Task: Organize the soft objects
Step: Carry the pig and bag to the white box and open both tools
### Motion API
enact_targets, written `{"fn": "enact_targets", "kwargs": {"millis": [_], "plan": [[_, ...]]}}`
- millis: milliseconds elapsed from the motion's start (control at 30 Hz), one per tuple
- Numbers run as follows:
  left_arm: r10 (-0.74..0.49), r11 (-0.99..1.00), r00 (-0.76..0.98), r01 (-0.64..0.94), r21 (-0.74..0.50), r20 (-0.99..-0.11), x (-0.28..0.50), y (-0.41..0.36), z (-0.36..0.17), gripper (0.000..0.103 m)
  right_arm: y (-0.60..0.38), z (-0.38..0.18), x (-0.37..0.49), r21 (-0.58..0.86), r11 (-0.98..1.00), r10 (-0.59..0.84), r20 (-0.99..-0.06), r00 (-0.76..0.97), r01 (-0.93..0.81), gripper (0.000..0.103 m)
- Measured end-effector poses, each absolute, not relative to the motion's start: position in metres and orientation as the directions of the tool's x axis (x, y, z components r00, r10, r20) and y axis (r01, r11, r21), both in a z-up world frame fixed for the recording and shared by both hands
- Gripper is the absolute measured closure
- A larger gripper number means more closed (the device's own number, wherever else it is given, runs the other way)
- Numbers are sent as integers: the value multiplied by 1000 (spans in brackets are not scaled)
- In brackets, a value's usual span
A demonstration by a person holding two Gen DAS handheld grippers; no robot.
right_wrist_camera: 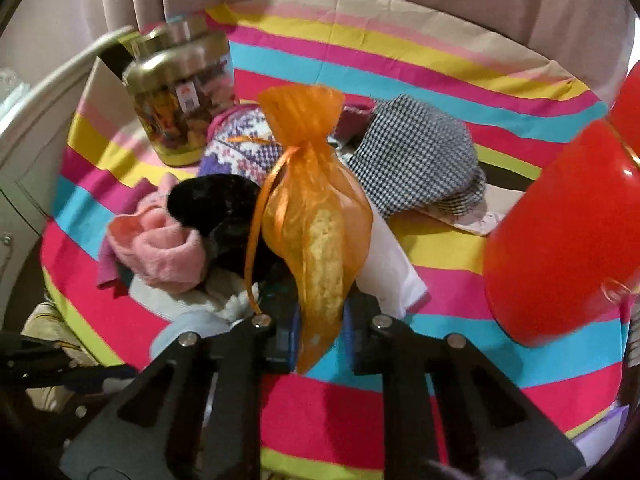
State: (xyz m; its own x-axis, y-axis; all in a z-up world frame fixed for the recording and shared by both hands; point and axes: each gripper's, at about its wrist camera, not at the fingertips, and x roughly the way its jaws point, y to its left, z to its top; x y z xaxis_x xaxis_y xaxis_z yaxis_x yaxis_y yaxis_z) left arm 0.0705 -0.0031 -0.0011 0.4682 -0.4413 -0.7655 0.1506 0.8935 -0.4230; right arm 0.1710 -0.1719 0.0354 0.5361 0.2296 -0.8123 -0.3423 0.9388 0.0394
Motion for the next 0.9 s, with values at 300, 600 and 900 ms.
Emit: {"fn": "enact_targets", "kwargs": {"millis": [300, 600, 900], "plan": [[-452, 884, 501, 142, -445, -738, 55, -15, 7, 89, -211, 68, 136, 125, 946, 284, -770, 572, -300, 83], [-466, 872, 541, 145, -468, -701, 47, -26, 21, 89, -267, 83, 99, 170, 960, 272, -754, 597, -222, 83], [-504, 860, 535, 240, -450, -678, 40, -71, 47, 90, -342, 81, 60, 173, 980, 198, -775, 600, -100, 83]]}}
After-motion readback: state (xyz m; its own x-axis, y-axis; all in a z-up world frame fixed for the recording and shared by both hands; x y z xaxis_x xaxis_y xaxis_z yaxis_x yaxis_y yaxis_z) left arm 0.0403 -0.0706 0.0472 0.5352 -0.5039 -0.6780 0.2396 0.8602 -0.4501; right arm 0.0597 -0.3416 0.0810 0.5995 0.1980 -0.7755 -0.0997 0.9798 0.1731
